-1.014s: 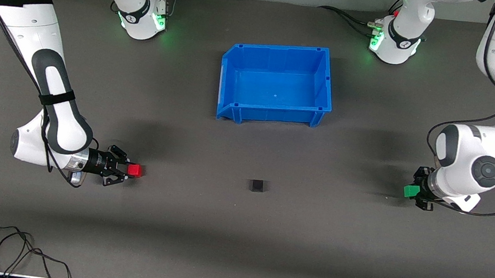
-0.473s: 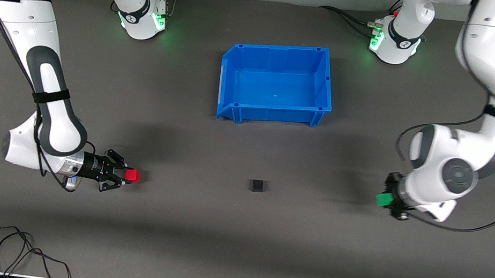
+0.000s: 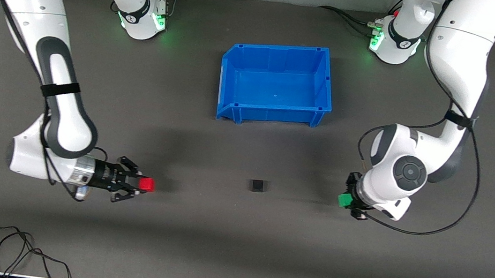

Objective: Attach green and red cubes to black cube
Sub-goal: 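Carry the red cube and green cube toward the black cube from both sides, then press the red and green cubes against the black cube with both grippers, then open both grippers and lift them away from the joined cubes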

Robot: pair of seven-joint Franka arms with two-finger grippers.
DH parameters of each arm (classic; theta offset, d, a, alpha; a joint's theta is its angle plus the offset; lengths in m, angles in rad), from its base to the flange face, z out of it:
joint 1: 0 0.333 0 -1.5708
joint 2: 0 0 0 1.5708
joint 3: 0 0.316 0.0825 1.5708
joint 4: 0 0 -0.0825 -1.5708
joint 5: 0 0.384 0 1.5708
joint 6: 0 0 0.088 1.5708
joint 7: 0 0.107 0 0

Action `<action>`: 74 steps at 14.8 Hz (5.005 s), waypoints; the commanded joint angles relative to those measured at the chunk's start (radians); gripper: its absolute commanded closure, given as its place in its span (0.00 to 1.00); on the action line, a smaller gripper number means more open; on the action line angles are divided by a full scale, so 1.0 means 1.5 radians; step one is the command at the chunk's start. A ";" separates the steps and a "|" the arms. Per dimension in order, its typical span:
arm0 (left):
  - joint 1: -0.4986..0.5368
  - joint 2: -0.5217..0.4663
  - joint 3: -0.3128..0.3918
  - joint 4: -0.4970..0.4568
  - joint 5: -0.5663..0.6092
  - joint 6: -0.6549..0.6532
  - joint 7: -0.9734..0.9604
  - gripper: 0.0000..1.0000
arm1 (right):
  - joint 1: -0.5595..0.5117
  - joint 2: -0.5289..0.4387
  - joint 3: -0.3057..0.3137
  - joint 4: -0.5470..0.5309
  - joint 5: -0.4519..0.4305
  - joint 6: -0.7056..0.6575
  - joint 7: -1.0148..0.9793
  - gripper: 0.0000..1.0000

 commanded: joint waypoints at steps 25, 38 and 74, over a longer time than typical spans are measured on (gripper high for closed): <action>-0.142 0.169 -0.023 0.120 -0.061 0.133 -0.089 1.00 | 0.284 0.217 -0.005 0.182 0.142 0.223 0.174 0.85; -0.166 0.193 -0.024 0.150 -0.064 0.134 -0.099 1.00 | 0.302 0.226 -0.005 0.193 0.145 0.232 0.197 0.82; -0.016 -0.056 0.014 0.142 -0.001 -0.293 0.326 0.00 | 0.261 0.061 -0.157 0.197 0.060 -0.065 0.213 0.00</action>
